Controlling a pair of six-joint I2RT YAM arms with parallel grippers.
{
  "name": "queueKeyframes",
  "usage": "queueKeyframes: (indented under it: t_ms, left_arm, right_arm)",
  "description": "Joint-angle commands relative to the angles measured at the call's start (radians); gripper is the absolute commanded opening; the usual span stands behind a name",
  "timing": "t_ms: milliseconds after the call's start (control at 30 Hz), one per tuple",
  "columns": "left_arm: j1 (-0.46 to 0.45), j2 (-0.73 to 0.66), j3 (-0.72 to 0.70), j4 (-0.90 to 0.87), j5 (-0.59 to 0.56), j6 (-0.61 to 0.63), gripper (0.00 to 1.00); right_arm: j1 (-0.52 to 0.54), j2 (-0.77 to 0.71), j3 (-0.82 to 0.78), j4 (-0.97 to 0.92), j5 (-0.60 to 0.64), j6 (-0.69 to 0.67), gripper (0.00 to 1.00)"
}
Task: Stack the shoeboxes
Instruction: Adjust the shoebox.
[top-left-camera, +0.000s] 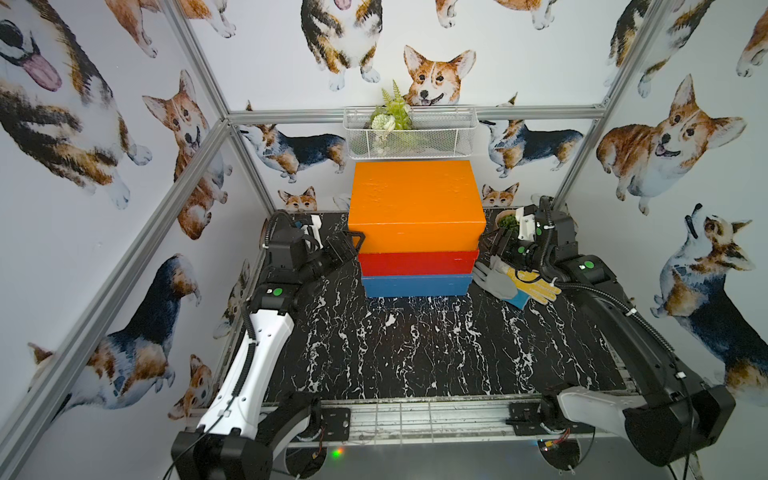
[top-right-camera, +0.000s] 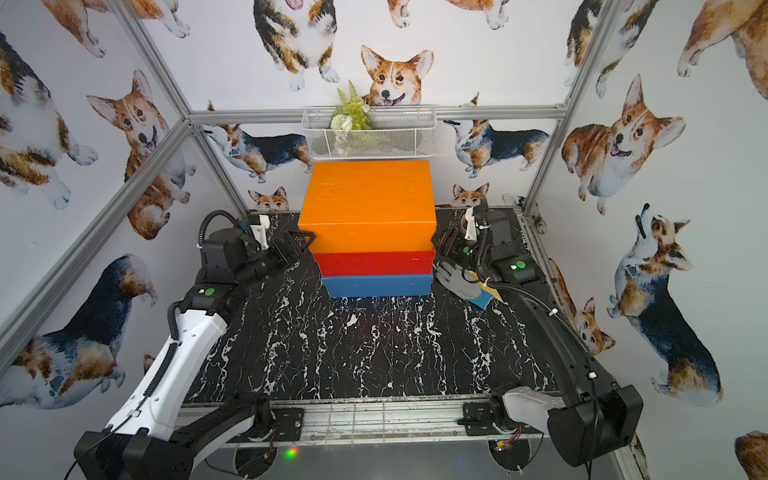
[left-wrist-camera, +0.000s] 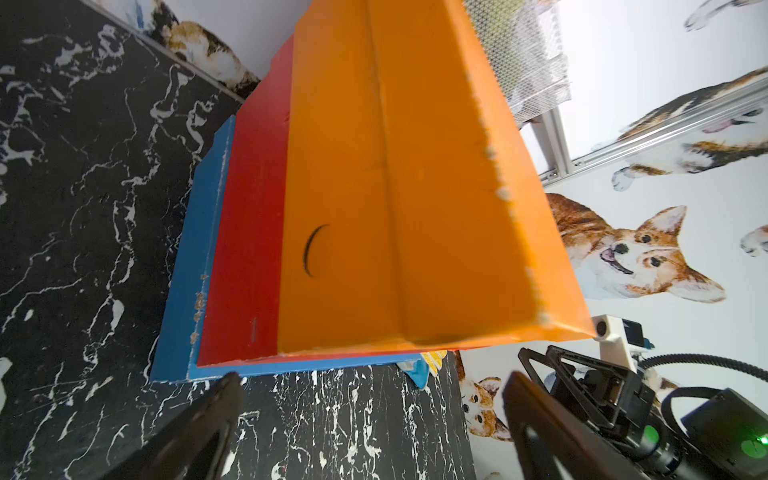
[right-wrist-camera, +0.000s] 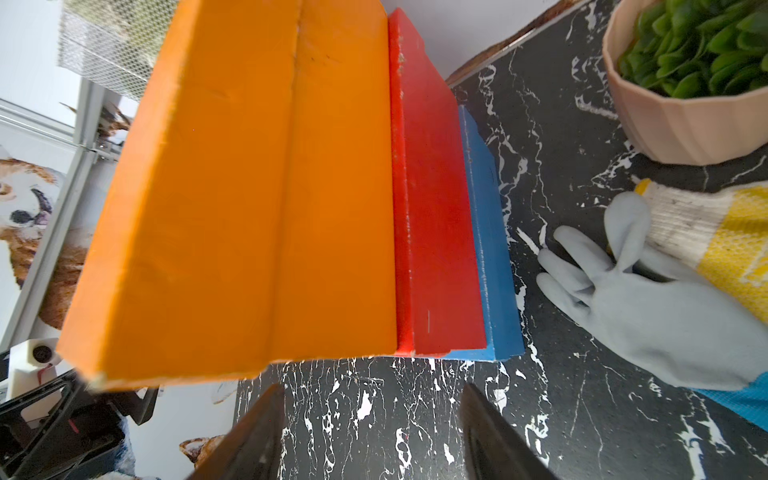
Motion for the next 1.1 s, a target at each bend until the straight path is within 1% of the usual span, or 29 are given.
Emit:
queueKeyframes:
  t_ms: [0,33,133,233,400,533,667,833,1067]
  left_arm:
    - [0.028,-0.042,0.038,0.002,0.004,0.001,1.0]
    - [0.039,-0.048,0.047,-0.001,0.008,-0.002,1.0]
    - [0.068,-0.038,0.08,0.012,0.019,-0.017,1.0]
    - [0.076,0.032,0.132,0.044,0.054,-0.041,1.0]
    - [0.072,0.129,0.178,0.114,0.09,-0.08,1.0]
    - [0.071,0.184,0.225,0.122,0.092,-0.079,1.0]
    - [0.05,0.238,0.263,0.14,0.102,-0.087,1.0]
    - [0.004,0.29,0.291,0.141,0.084,-0.083,1.0]
    - [-0.014,0.328,0.313,0.162,0.096,-0.098,1.0]
  right_arm:
    - [-0.03,-0.034,-0.002,0.014,-0.001,-0.006,0.7]
    - [-0.047,-0.069,-0.001,0.016,-0.017,-0.001,0.7]
    - [-0.112,-0.075,0.005,0.036,-0.084,0.02,0.7]
    - [-0.141,-0.05,0.05,0.037,-0.109,0.019,0.71]
    - [-0.141,0.022,0.119,0.057,-0.149,0.03,0.72]
    - [-0.141,0.1,0.187,0.09,-0.213,0.054,0.72]
    - [-0.14,0.177,0.242,0.095,-0.248,0.065,0.71]
    - [-0.127,0.223,0.254,0.117,-0.263,0.072,0.72]
    - [-0.118,0.225,0.272,0.093,-0.245,0.051,0.72]
